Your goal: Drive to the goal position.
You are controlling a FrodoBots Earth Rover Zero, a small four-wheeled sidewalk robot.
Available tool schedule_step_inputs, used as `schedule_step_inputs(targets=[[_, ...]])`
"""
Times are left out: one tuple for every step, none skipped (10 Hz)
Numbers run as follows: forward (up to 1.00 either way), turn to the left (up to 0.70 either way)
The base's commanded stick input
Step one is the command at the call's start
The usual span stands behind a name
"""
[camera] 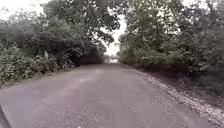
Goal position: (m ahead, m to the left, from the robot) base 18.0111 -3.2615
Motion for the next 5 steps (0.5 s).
schedule_step_inputs(targets=[[0.06,0.00],[0.06,0.00],[0.06,0.00],[0.06,0.00],[0.06,0.00]])
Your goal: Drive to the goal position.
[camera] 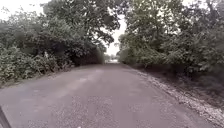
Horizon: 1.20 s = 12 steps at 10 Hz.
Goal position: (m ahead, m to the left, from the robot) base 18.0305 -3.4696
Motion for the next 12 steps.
schedule_step_inputs(targets=[[0.06,0.00],[0.06,0.00],[0.06,0.00],[0.06,0.00],[0.06,0.00],[0.06,0.00],[0.06,0.00],[0.06,0.00],[0.06,0.00],[0.06,0.00],[0.06,0.00],[0.06,0.00]])
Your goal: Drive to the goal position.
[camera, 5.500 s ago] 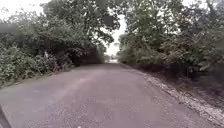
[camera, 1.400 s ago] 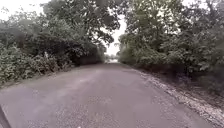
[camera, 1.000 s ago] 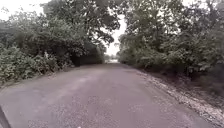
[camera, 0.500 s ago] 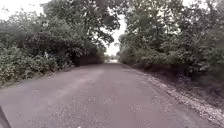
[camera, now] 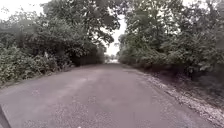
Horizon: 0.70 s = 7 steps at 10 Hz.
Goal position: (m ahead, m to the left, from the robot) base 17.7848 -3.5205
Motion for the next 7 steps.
schedule_step_inputs(targets=[[0.06,0.00],[0.06,0.00],[0.06,0.00],[0.06,0.00],[0.06,0.00],[0.06,0.00],[0.06,0.00]])
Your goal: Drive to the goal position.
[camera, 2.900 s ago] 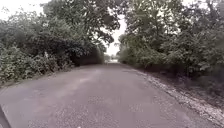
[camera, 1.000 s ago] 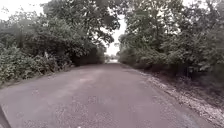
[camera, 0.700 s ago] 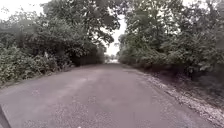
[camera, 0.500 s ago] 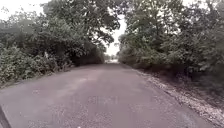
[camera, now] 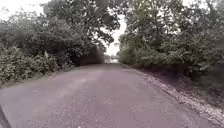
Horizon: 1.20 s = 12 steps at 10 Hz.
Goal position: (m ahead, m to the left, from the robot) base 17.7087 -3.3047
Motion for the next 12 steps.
schedule_step_inputs(targets=[[0.06,0.00],[0.06,0.00],[0.06,0.00],[0.06,0.00],[0.06,0.00],[0.06,0.00],[0.06,0.00],[0.06,0.00],[0.06,0.00],[0.06,0.00],[0.06,0.00],[0.06,0.00]])
